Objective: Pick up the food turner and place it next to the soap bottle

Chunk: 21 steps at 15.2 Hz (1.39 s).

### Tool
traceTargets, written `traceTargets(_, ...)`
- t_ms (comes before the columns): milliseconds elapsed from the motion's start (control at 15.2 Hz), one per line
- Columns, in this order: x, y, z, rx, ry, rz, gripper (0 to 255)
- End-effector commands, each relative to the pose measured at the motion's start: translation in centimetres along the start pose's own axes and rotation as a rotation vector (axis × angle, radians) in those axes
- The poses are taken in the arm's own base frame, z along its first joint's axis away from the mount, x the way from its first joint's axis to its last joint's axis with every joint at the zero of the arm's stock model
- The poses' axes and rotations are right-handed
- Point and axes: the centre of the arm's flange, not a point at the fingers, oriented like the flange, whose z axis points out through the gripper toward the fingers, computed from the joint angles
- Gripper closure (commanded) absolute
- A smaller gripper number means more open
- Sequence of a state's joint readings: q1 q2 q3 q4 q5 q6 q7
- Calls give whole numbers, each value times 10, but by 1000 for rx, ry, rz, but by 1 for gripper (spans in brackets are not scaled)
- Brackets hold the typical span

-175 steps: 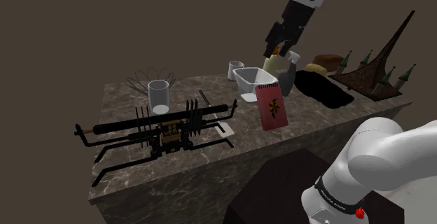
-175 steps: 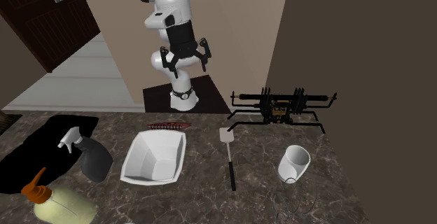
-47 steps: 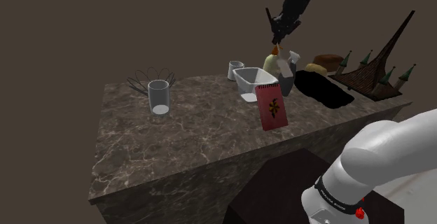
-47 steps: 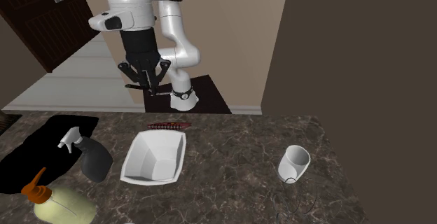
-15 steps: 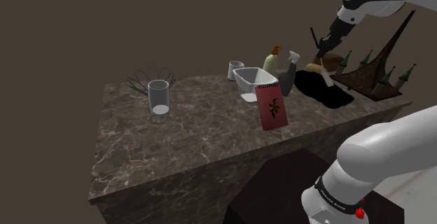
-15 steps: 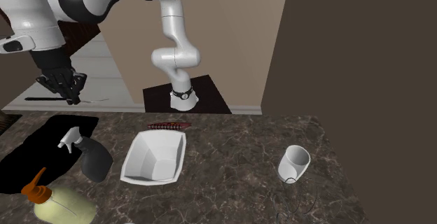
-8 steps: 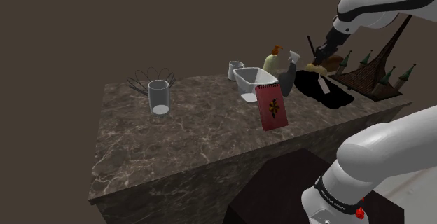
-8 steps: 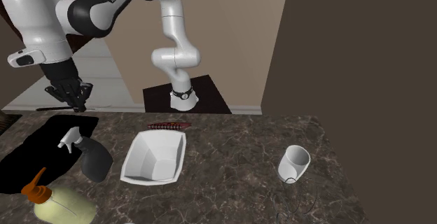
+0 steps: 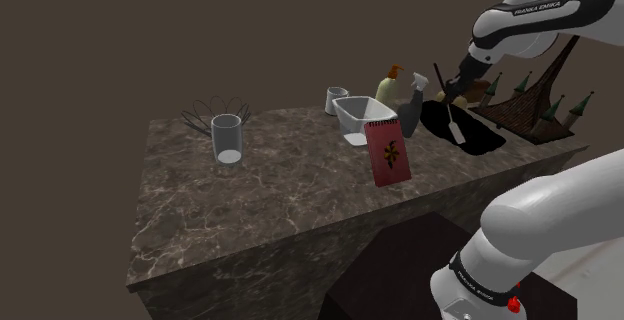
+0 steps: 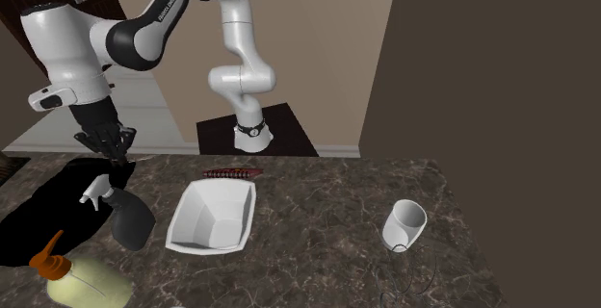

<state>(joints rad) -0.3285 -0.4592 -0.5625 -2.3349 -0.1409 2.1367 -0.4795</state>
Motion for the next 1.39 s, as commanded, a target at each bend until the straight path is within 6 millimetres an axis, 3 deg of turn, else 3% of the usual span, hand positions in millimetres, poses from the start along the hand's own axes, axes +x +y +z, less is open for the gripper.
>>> traceTargets(0, -2, 0, 10, 0, 1, 0, 255)
traceTargets(1320, -27, 0, 113, 0, 1, 0, 255)
